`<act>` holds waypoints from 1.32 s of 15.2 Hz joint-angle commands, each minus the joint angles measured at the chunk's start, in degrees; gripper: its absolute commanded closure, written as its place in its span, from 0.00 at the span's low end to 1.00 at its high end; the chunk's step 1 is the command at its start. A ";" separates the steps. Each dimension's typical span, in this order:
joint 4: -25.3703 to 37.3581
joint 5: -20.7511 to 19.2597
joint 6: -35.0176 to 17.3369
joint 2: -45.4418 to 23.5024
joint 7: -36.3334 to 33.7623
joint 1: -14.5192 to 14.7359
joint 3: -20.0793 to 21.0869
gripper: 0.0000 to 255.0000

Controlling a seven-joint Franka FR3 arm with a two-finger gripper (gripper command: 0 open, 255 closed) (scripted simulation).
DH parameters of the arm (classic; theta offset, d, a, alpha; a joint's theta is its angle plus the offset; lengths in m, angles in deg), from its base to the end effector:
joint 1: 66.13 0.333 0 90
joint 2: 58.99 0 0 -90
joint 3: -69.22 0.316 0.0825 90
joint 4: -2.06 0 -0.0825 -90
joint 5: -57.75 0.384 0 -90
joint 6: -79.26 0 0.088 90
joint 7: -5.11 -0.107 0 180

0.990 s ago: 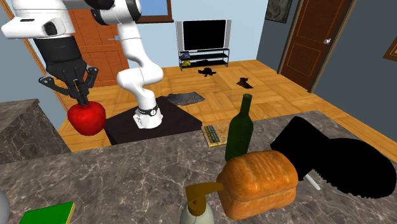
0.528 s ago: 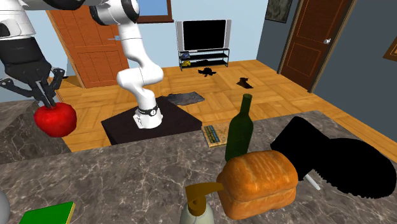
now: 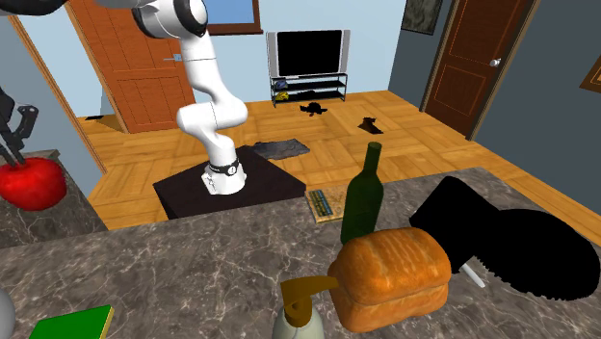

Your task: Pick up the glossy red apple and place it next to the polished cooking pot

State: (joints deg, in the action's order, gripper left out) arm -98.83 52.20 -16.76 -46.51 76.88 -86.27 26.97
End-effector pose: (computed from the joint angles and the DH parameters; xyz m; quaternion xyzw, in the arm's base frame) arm 0.1966 -0.4762 0.6261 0.9951 0.0880 0.0378 0.0259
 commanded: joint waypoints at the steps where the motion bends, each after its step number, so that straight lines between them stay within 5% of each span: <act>1: 2.74 1.67 0.54 -2.67 4.31 -0.70 -3.11 1.00; 7: 11.85 10.94 2.48 -14.25 17.31 -4.82 -11.48 1.00; 20: -0.13 8.88 -8.06 -11.68 16.44 -4.12 -10.69 1.00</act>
State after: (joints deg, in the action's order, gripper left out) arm -98.12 61.12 -23.99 -58.26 93.30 -90.40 16.27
